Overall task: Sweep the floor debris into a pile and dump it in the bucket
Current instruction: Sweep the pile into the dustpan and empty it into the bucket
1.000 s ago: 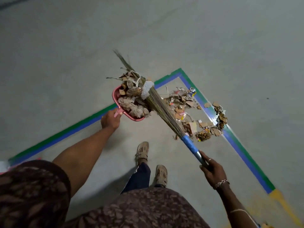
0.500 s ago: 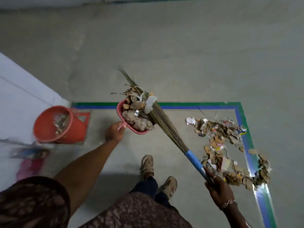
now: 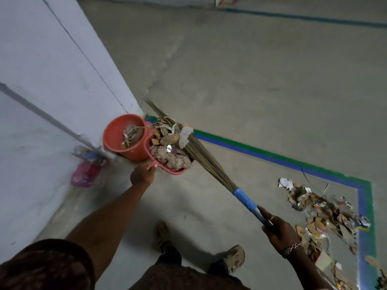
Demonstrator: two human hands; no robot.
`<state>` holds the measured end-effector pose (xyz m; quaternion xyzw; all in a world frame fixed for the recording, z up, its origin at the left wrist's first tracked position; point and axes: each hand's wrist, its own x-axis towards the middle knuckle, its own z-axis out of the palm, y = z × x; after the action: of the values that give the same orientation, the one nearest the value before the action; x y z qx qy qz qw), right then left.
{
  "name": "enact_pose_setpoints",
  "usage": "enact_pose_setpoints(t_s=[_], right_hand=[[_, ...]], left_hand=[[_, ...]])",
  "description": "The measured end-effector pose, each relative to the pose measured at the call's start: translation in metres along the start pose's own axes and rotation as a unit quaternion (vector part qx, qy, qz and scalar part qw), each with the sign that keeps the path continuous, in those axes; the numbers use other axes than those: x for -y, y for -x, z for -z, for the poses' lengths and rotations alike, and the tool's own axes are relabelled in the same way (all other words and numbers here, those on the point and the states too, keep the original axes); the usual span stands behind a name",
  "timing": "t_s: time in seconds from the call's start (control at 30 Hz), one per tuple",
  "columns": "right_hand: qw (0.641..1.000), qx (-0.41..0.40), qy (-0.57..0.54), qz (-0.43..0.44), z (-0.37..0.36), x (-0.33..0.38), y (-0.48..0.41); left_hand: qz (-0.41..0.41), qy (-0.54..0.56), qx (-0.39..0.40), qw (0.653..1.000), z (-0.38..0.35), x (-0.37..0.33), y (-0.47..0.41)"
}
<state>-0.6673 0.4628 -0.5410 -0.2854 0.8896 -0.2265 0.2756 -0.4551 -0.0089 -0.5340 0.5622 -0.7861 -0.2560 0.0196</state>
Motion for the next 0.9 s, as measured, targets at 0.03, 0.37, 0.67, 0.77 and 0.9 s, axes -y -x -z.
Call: enact_pose_setpoints(t_s=[0.03,0.37,0.67,0.77,0.9], right_hand=[[1.000,0.003,0.011,0.004,-0.002,0.013,-0.008],[0.996,0.035,0.065,0.041,-0.061,0.151,-0.082],[0.992,0.067,0.095,0.058,-0.132,0.291,-0.136],[0.991,0.079,0.095,0.053,-0.151,0.330,-0.159],[0.989,0.097,0.100,0.050,-0.175,0.366,-0.192]], left_hand=[[0.004,-0.002,-0.005,1.000,0.009,0.008,-0.005],[0.073,0.050,-0.022,0.996,0.085,0.130,-0.089],[0.070,0.070,-0.036,0.994,0.136,0.246,-0.192],[0.080,0.055,-0.041,0.994,0.162,0.258,-0.218],[0.082,0.039,-0.040,0.995,0.179,0.269,-0.263]])
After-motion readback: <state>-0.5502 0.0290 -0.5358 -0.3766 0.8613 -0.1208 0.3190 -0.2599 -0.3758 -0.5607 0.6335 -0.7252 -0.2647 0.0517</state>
